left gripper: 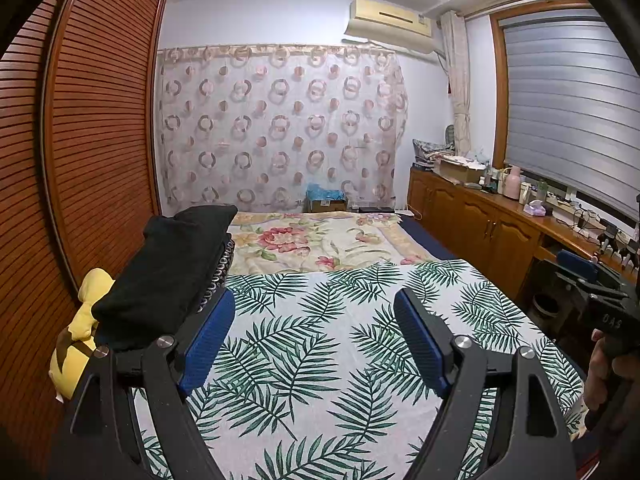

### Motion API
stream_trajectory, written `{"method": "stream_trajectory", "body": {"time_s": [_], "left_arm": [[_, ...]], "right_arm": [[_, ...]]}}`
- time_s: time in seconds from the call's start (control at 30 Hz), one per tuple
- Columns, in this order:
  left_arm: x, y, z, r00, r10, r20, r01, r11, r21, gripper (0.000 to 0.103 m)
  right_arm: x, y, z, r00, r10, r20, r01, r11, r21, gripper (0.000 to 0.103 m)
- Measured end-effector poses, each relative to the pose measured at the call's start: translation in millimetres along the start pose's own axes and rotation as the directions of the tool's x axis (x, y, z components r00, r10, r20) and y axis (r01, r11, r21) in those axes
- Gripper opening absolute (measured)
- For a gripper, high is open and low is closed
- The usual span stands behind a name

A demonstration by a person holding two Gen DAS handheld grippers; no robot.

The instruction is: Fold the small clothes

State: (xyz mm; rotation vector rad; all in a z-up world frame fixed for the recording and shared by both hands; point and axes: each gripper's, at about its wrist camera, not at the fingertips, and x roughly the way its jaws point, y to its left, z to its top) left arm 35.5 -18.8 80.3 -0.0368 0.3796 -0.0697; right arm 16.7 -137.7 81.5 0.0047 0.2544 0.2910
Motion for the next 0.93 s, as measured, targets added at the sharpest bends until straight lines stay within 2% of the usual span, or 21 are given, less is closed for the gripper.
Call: {"method": "stream_trajectory", "body": {"time_s": [0.93], "left_arm": [[-0.5,1.6,0.5,1.0,0.001,0.001,-0.001,1.0,0.001,0.082]], "right_arm": [[0.8,0.0,0.5,1.0,-0.007,0.002,0.007,1.0,0.007,0.084]]}}
